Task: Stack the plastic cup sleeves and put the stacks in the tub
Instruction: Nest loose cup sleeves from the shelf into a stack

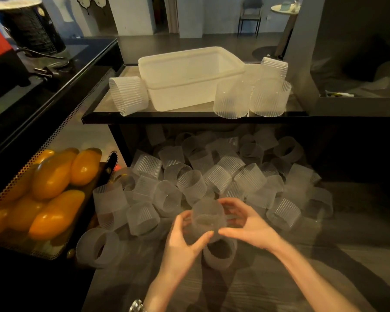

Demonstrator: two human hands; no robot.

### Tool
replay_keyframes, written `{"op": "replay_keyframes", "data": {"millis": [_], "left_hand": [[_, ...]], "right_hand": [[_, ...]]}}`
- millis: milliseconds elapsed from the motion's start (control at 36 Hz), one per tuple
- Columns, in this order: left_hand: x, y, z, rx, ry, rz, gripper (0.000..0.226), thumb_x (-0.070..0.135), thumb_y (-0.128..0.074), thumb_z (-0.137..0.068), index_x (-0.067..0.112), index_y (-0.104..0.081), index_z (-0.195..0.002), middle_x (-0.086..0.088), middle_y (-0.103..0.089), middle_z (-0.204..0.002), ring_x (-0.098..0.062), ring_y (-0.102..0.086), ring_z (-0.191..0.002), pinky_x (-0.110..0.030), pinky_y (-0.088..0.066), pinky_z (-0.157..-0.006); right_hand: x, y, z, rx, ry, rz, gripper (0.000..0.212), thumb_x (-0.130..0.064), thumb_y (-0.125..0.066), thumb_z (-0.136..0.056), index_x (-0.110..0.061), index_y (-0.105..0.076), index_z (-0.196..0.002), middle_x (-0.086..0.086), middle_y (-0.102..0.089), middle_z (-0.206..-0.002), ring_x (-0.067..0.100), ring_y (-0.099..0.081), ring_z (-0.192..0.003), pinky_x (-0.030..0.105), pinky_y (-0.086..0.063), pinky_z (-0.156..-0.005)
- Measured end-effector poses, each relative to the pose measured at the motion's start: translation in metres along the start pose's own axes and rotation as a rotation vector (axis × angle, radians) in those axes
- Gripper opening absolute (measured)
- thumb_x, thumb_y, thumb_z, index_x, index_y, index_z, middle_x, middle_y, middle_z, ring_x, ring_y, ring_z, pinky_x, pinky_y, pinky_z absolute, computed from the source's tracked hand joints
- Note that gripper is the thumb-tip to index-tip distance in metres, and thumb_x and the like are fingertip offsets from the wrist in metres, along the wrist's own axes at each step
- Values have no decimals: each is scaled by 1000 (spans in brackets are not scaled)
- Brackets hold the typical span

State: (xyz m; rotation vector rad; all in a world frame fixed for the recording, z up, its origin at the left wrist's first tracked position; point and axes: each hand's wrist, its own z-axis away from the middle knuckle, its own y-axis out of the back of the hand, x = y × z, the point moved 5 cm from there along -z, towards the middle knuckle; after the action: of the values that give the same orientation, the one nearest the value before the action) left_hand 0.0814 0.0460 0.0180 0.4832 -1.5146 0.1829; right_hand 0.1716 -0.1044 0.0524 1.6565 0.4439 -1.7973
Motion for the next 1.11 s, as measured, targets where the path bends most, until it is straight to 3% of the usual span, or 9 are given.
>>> {"op": "replay_keyframes", "data": {"millis": [250, 417, 556, 667, 806, 917, 972, 1056, 1111], "left_hand": [[-17, -27, 33, -172, 38, -3, 66, 47, -80, -57, 33, -49, -114, 30, -57, -114, 9, -55, -107, -5, -39, -87], [-45, -37, 29, -129, 129, -9, 71, 44, -80, -45, 32, -51, -109, 21, -61, -111, -5, -57, -110, -26, -45, -94], [-41, -38, 16, -138, 100, -29, 64, 37, -81, -57, 35, -52, -114, 25, -59, -117, -2, -56, -112, -21, -44, -96], [-33, -38, 8, -156, 74, -69, 61, 40, -79, -59, 49, -49, -112, 30, -56, -118, 4, -55, -111, -13, -43, -91], [-37, -39, 8, -173, 58, -65, 62, 43, -79, -59, 51, -49, -113, 28, -57, -119, 5, -54, -111, -12, -43, -90], [-32, -40, 3, -197, 51, -75, 70, 38, -82, -52, 38, -46, -113, 22, -55, -117, 11, -49, -111, -5, -36, -90], [-25, -38, -4, -173, 60, -79, 75, 22, -87, -58, 31, -43, -117, 18, -50, -120, 6, -49, -112, -5, -35, -93], [-4, -34, -22, -127, 25, -115, 59, 15, -77, -74, 20, -44, -122, 12, -52, -118, -7, -50, -115, -4, -35, -92], [11, -32, -35, -120, -20, -161, 48, 24, -67, -84, 18, -46, -126, 9, -52, -122, -13, -52, -117, -17, -40, -99]], "right_hand": [[39, 3, 43, 105, -46, 84, 73, 3, -80, -62, -30, -49, -119, -9, -62, -117, 0, -55, -110, 23, -45, -92], [51, -5, 46, 172, -63, 37, 68, 6, -80, -63, -24, -52, -117, -7, -61, -118, 0, -56, -111, 20, -46, -92], [50, -3, 33, 222, -49, 33, 69, 12, -76, -64, -19, -49, -120, -10, -58, -117, 3, -55, -110, 22, -48, -91], [48, 1, 24, 197, -54, 66, 69, 11, -76, -64, -25, -48, -114, -10, -56, -118, 4, -55, -110, 28, -48, -92], [49, 4, 23, 152, -71, 102, 67, 6, -78, -65, -27, -47, -115, -9, -55, -121, 3, -52, -114, 27, -46, -94], [50, 7, 19, 119, -75, 90, 64, 17, -64, -70, -18, -45, -119, 3, -55, -123, 11, -54, -115, 23, -47, -92], [47, 11, 13, 184, -93, 68, 59, 21, -61, -71, -13, -46, -117, 10, -56, -122, 10, -57, -106, 15, -47, -83], [42, 21, 1, 350, -92, -39, 47, 24, -57, -74, 6, -49, -117, 26, -56, -118, -4, -62, -81, 11, -49, -75], [38, 25, -8, 430, -120, -102, 39, 21, -52, -81, 11, -49, -118, 28, -57, -118, -2, -63, -79, 11, -49, -75]]}}
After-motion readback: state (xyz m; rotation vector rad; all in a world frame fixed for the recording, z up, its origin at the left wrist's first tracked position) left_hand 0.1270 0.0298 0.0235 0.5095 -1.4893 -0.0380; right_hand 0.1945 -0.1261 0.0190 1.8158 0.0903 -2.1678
